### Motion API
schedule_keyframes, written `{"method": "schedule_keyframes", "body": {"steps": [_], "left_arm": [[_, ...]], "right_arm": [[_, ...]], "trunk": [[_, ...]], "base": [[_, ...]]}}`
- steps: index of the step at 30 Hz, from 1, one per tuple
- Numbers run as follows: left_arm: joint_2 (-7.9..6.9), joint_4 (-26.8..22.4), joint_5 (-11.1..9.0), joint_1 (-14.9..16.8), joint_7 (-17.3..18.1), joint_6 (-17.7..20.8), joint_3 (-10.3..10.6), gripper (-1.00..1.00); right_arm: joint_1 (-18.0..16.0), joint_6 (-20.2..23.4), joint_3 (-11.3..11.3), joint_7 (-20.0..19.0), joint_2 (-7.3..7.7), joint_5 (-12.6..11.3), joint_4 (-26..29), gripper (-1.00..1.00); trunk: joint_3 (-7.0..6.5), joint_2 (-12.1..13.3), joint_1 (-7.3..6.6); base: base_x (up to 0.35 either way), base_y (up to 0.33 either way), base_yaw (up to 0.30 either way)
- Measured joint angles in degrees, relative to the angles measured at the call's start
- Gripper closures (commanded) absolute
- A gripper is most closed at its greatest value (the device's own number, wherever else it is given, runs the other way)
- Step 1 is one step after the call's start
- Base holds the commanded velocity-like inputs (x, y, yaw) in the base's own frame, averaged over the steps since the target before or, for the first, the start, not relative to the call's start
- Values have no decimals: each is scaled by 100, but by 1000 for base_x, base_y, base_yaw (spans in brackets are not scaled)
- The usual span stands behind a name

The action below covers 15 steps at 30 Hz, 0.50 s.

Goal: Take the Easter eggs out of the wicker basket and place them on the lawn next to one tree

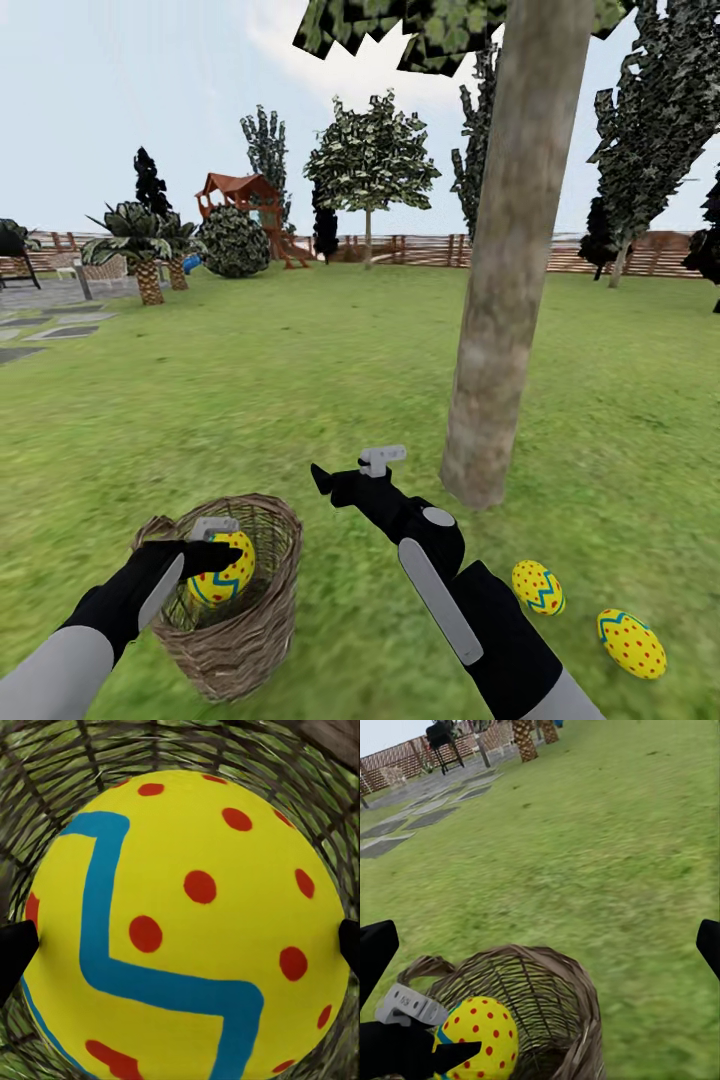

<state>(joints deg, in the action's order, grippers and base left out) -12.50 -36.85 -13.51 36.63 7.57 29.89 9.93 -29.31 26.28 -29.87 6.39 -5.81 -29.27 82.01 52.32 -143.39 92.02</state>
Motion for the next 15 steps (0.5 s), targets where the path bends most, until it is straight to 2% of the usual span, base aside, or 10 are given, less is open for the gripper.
{"method": "schedule_keyframes", "body": {"steps": [8, 13, 15], "left_arm": [[-34, -283, -4, -22, -6, 1, 1, 100], [-35, -321, -5, -27, -6, 1, -4, 100], [-35, -323, -5, -27, -6, 1, -4, 100]], "right_arm": [[0, 0, -28, 0, 0, 7, 0, -100], [0, 0, -29, -1, 0, 7, 0, -100], [0, 0, -29, 0, 0, 8, 0, -100]], "trunk": [[-177, 11, -20], [-288, 18, -31], [-324, 97, -76]], "base": [[-1, 0, 0], [-145, 0, 0], [-49, 0, 0]]}}
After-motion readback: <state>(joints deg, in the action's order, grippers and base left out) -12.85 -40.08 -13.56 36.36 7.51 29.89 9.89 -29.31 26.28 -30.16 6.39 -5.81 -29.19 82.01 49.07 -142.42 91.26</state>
